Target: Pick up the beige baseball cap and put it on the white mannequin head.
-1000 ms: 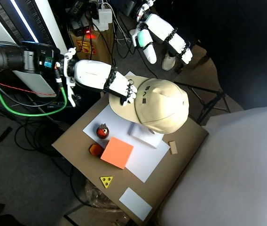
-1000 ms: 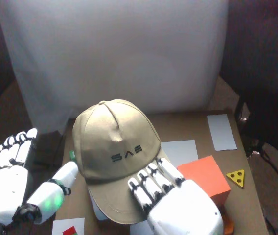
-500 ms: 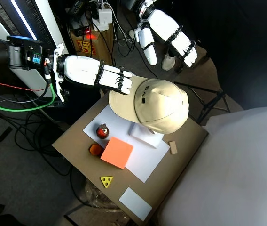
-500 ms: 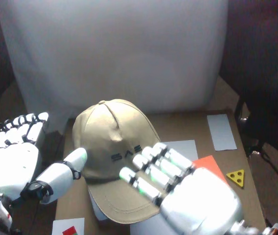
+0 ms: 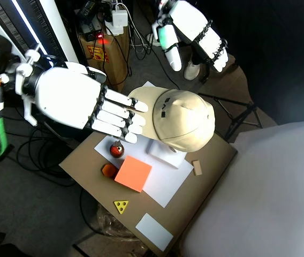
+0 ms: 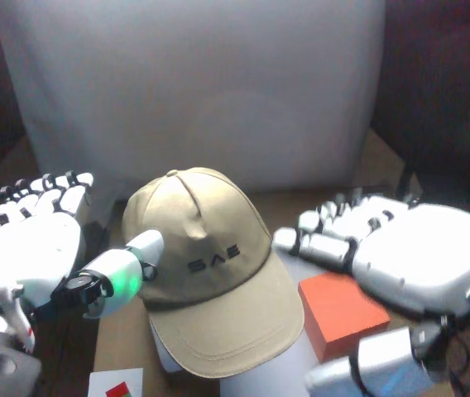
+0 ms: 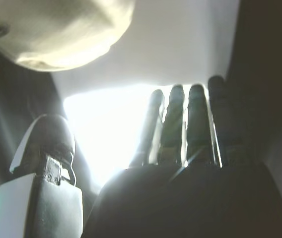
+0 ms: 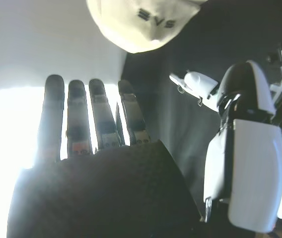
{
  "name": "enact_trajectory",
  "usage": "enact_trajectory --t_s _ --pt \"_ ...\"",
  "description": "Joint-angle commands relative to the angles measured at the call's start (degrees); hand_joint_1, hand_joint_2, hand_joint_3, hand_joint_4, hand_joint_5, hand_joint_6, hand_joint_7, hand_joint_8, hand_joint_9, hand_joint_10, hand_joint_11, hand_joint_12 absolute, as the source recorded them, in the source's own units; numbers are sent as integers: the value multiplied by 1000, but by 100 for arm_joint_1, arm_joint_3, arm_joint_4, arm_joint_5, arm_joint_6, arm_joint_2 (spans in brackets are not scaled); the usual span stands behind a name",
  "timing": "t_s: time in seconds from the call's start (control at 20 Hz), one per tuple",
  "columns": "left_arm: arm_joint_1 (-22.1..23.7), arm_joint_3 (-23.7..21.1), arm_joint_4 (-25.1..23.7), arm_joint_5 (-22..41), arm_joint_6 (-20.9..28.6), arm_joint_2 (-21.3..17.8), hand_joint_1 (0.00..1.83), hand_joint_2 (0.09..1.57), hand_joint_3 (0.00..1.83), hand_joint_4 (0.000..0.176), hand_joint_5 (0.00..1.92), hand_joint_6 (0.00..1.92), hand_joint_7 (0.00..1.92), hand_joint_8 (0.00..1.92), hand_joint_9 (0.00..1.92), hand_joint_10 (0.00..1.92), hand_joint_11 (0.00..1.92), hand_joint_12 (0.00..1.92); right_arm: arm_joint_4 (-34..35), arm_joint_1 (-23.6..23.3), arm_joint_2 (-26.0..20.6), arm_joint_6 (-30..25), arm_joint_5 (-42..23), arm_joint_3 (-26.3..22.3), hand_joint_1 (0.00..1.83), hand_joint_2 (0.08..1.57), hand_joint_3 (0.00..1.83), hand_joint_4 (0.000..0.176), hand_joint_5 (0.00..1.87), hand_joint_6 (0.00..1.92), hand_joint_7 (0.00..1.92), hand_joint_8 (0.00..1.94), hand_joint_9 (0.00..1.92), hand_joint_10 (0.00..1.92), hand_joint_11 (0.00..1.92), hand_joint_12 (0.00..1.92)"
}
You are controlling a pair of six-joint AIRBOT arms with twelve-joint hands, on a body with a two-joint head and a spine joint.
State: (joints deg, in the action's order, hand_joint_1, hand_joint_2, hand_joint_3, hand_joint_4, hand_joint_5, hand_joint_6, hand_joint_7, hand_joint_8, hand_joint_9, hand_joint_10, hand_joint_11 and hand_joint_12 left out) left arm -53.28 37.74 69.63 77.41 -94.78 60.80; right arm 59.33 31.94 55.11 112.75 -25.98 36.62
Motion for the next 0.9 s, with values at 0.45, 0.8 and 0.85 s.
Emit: enact_trajectory --t_s 0.45,0.8,0.85 --pt "726 -431 336 105 -650 -187 1171 1101 0 0 1011 1921 1177 1921 1182 1921 1187 1921 68 99 441 -61 -1067 166 1108 1237 16 0 736 1392 1423 1941 1698 1921 1911 1921" --pt "714 -420 465 38 -331 -144 1282 1110 1 0 1152 1921 1340 1921 1401 1921 1439 1921 351 114 643 70 -1191 260 1363 1262 1 152 1247 1921 1498 1941 1709 1921 1887 1921" --pt "699 -423 457 39 -294 -144 1284 1110 1 0 1151 1921 1339 1921 1398 1921 1437 1921 351 125 662 98 -1194 264 1357 1264 2 175 1226 1921 1500 1941 1710 1921 1889 1921"
